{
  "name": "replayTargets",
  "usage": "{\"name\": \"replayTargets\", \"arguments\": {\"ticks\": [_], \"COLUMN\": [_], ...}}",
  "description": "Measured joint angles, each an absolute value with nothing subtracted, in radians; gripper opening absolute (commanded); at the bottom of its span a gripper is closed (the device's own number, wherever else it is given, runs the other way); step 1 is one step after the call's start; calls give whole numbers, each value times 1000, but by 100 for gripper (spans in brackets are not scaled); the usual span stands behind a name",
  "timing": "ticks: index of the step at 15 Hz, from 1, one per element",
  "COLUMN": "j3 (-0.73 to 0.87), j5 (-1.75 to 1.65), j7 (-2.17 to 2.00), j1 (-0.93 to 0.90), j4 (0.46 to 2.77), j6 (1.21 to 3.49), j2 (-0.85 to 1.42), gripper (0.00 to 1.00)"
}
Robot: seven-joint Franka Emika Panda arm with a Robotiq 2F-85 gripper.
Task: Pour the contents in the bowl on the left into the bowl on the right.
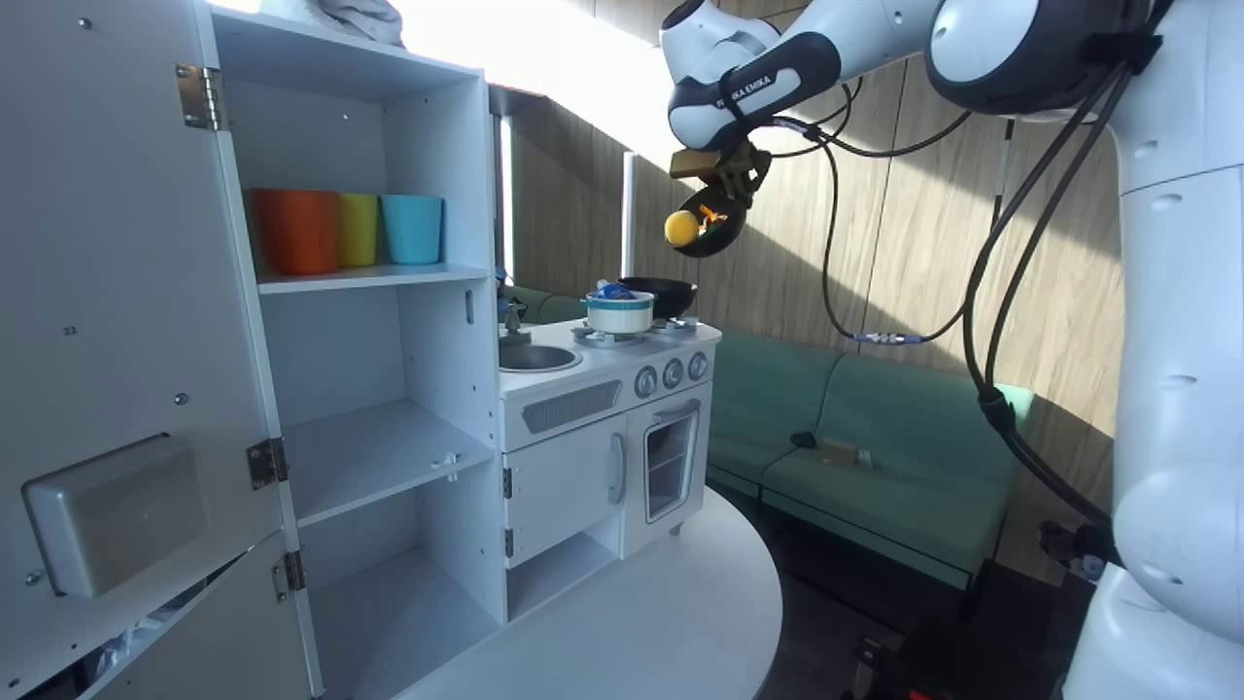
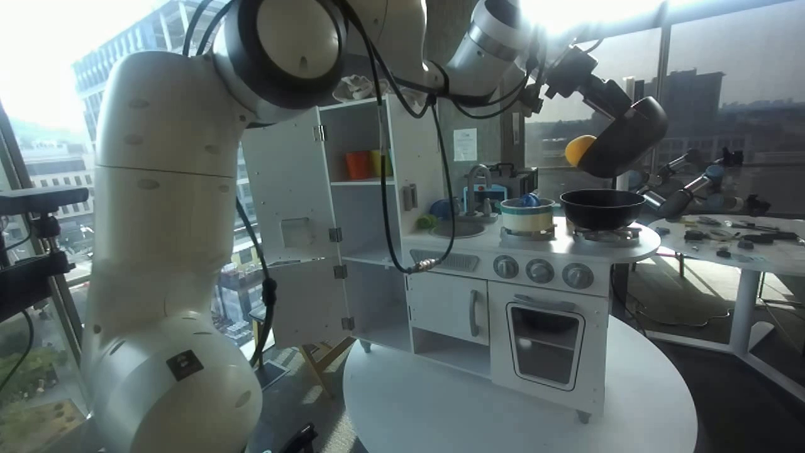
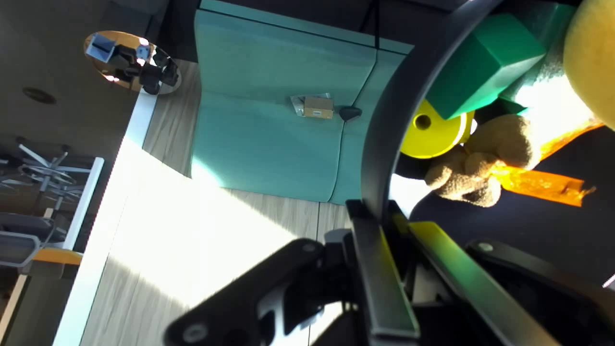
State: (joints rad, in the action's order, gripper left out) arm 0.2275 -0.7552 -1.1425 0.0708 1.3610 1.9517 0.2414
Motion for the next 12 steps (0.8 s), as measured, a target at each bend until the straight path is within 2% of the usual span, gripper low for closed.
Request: {"name": "replayTargets", "arguments": {"ticks": [12], "j3": [209], "j5": [-892], "j7": [-1138], "j1": [11], "j4": [1222], "j6": [1782], "j2": [361], "gripper": [13]}}
